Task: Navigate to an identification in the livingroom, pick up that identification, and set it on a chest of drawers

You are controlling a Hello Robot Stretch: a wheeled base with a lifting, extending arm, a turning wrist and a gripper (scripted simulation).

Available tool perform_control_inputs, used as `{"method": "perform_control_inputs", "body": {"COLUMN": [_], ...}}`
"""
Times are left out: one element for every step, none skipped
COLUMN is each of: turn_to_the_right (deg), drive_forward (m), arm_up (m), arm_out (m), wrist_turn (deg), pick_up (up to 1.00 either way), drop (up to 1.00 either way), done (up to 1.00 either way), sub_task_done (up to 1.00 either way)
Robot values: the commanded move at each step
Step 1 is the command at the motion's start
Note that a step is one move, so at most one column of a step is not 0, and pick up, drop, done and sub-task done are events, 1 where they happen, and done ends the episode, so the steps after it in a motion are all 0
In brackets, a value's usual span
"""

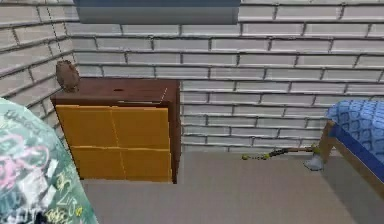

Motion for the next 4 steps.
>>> {"method": "perform_control_inputs", "body": {"turn_to_the_right": [0.0, -36.0, 0.0, -45.0], "drive_forward": [0.7, 0.0, 0.5, 0.0], "arm_up": [0.0, 0.0, 0.0, 0.0], "arm_out": [0.0, 0.0, 0.0, 0.0], "wrist_turn": [0.0, 0.0, 0.0, 0.0], "pick_up": [0.0, 0.0, 0.0, 0.0], "drop": [0.0, 0.0, 0.0, 0.0], "done": [0.0, 0.0, 0.0, 0.0], "sub_task_done": [0.0, 0.0, 0.0, 0.0]}}
